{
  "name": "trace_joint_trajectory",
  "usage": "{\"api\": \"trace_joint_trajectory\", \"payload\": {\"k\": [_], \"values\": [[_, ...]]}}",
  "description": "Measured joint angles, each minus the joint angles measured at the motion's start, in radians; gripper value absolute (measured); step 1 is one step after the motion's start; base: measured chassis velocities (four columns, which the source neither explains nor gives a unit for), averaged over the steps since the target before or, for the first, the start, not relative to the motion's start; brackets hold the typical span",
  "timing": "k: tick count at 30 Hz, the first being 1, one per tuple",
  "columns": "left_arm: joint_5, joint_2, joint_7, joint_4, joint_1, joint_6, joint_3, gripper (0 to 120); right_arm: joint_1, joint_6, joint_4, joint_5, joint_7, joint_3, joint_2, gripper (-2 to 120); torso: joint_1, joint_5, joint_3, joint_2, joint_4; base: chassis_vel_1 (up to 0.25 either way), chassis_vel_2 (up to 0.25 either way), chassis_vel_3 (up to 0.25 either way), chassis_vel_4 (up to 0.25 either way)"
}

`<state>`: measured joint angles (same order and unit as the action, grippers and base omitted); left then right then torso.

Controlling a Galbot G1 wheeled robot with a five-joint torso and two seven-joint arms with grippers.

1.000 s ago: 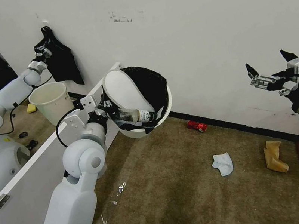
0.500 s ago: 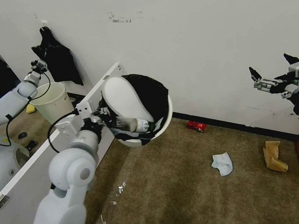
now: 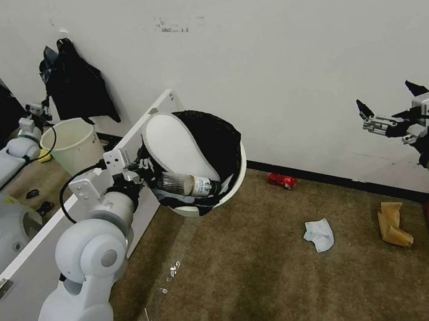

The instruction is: Pick up the trash bin and place the garbage on the floor into it.

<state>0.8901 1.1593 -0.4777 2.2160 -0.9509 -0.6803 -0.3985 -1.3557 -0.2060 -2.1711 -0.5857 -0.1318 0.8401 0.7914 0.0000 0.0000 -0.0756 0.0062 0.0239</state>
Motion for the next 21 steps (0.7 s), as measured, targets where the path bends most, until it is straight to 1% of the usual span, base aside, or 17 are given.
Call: {"api": "trace_joint_trajectory", "payload": {"k": [8,21], "values": [[0.019,0.000,-0.005,0.002,0.000,-0.009,0.002,4,0.010,-0.001,0.008,0.002,0.000,-0.004,0.000,100,0.000,0.0001,0.000,0.000,0.0000,0.000,0.000,0.000,0.000],[0.018,0.009,-0.006,-0.007,0.004,-0.009,0.012,4,0.013,-0.004,0.021,0.008,0.007,0.000,0.003,100,0.000,0.0000,0.000,0.000,0.0000,0.000,0.000,0.000,0.000]]}}
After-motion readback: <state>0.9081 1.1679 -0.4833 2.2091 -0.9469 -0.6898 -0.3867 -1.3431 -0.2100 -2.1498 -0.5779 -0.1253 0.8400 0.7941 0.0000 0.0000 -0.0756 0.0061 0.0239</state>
